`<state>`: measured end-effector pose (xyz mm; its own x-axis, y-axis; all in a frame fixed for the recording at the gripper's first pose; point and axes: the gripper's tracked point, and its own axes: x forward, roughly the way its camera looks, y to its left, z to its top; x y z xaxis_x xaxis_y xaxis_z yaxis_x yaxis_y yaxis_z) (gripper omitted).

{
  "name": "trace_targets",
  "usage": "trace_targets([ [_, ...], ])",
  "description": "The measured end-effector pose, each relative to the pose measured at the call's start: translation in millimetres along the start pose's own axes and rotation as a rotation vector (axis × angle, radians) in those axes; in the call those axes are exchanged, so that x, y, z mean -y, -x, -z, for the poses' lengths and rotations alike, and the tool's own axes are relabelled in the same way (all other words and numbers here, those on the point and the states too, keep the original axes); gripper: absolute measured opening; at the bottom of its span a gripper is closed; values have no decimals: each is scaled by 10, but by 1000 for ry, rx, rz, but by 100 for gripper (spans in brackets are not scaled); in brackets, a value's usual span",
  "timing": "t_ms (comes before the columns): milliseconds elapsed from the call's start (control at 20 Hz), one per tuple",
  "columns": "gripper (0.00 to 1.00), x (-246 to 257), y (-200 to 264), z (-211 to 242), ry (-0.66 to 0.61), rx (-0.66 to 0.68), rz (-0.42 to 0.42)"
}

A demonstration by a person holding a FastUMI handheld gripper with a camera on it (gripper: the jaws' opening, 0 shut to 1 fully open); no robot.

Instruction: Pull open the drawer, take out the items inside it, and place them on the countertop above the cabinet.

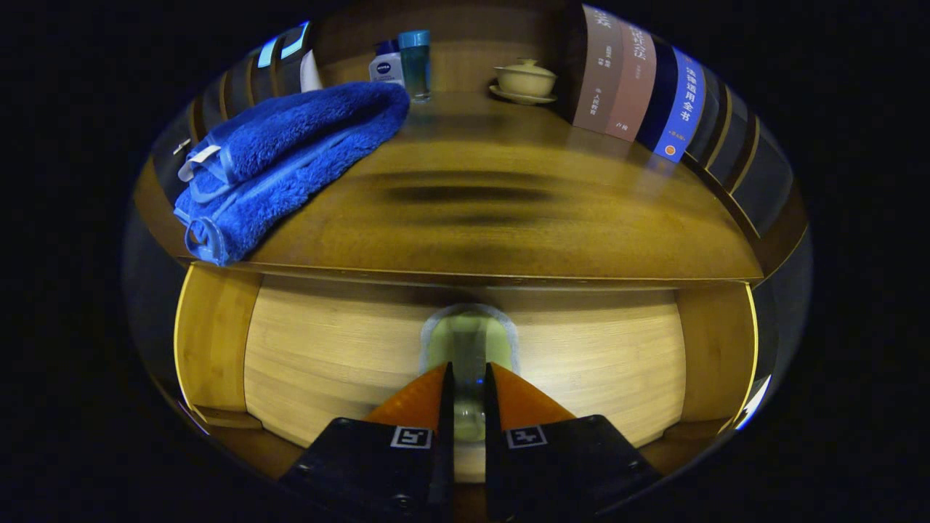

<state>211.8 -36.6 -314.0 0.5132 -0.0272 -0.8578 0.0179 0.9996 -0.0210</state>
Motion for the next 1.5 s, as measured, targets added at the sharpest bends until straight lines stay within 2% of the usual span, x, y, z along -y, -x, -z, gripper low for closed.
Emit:
trace_targets([
  [100, 22, 33, 10, -1, -9, 3, -3],
  [200, 22, 115, 56, 14, 4, 8, 28],
  [400, 22, 30, 301, 61, -35, 16, -26],
  [550, 22, -5, 587, 66, 4, 51, -47],
  [800, 22, -70, 1062, 58, -19, 94, -92],
  [1100, 22, -113, 1497, -247, -41, 155, -126],
  [1300, 22, -59, 1457, -632, -46, 168, -104],
  [1500, 22, 45, 1147, -1068, -60, 152, -63],
])
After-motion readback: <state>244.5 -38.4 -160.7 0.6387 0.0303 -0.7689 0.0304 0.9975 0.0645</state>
